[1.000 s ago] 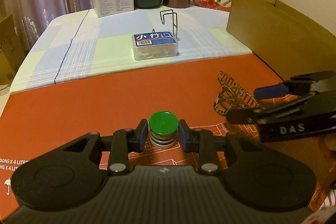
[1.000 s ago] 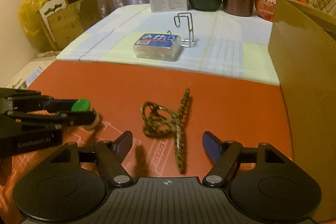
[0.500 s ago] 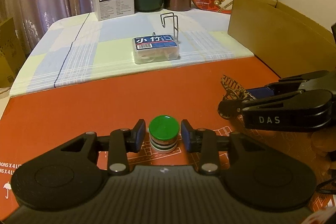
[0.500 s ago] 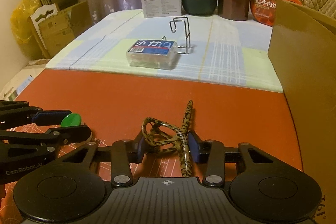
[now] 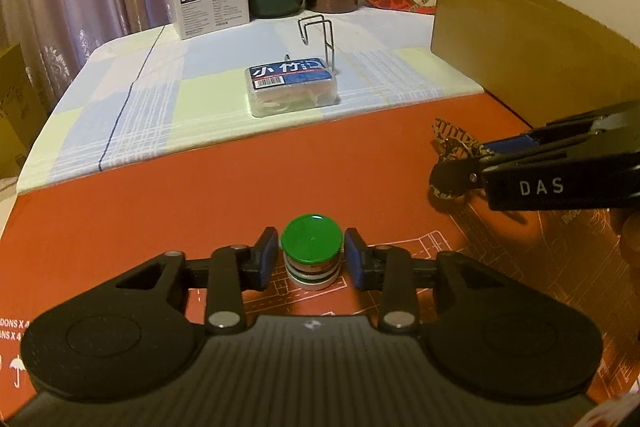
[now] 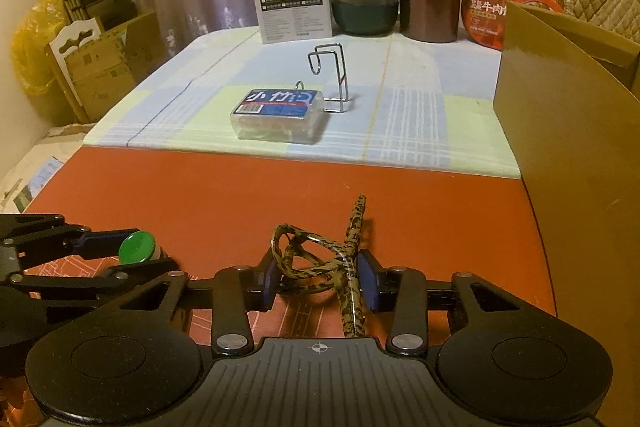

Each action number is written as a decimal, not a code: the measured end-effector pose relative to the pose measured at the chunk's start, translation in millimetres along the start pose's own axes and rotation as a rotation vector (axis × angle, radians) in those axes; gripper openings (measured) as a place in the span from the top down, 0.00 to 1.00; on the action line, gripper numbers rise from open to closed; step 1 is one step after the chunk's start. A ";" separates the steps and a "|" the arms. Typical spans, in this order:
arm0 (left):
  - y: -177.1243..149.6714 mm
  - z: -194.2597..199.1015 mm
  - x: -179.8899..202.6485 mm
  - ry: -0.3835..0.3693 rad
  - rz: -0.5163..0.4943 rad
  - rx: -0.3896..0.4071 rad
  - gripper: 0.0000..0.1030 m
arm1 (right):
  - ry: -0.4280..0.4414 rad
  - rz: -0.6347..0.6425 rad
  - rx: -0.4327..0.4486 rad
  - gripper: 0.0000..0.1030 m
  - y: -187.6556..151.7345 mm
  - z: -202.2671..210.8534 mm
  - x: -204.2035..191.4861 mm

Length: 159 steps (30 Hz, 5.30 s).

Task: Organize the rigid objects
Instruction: 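Lift the green-lidded jar and hair clip off the mat with both tools, then carry the jar and hair clip over the cardboard box with both tools, then open the left tool to drop the jar while the right tool releases the hair clip into the box, then move both open tools back over the mat toward the floss box and wire stand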

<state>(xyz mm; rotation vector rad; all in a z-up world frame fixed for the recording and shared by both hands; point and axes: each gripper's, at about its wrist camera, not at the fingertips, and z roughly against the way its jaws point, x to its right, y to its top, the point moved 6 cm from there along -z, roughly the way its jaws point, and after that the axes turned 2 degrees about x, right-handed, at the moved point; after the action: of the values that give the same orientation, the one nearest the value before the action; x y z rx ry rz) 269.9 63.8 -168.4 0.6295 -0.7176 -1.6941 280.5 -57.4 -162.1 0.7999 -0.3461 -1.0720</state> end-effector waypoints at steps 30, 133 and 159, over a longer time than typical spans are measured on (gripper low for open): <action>28.4 91.5 48.5 0.010 0.129 0.051 0.73 | 0.014 -0.072 0.116 0.64 1.2 110.0 3.5; 250.6 -81.3 226.8 -0.164 -0.077 0.061 0.69 | -0.125 -0.040 -0.039 0.64 111.5 81.2 287.5; 238.8 -4.4 210.1 -0.164 -0.042 0.107 0.69 | -0.131 -0.088 0.065 0.53 118.0 151.6 254.7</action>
<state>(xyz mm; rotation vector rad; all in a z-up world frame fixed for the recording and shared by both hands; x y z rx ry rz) 381.2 -184.3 -3.4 0.5873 -0.9217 -1.7692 381.1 -315.5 -3.9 0.8105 -0.4621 -1.2043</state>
